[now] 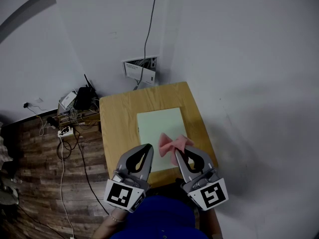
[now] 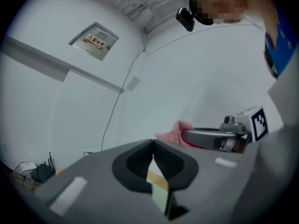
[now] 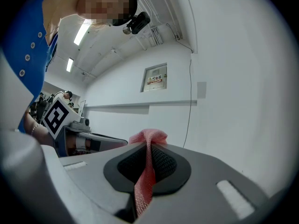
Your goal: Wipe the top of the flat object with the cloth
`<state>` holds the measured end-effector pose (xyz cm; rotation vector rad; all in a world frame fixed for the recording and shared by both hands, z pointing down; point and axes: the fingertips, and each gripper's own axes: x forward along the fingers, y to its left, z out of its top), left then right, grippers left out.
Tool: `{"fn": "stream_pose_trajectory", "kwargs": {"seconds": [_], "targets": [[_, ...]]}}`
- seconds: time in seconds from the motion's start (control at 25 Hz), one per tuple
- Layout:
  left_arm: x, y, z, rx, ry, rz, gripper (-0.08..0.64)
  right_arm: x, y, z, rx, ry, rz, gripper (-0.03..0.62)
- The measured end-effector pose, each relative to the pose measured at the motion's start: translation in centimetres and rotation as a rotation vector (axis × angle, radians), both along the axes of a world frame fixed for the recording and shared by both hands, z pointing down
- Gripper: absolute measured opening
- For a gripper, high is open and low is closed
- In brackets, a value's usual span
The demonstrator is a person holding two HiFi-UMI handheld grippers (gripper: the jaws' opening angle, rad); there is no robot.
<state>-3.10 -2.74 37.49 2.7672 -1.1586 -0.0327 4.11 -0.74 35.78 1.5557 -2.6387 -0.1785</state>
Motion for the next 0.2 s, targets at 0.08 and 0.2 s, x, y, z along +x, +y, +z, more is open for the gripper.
{"fn": "stream_pose_trajectory", "kwargs": {"seconds": [0.08, 0.2], "targets": [[0.11, 0.07, -0.01, 0.004, -0.001, -0.001, 0.003, -0.01, 0.02, 0.09, -0.003, -0.001, -0.004, 0.014], [0.09, 0.02, -0.01, 0.012, -0.008, -0.012, 0.003, -0.03, 0.07, 0.23, -0.006, -0.001, -0.008, 0.014]]}}
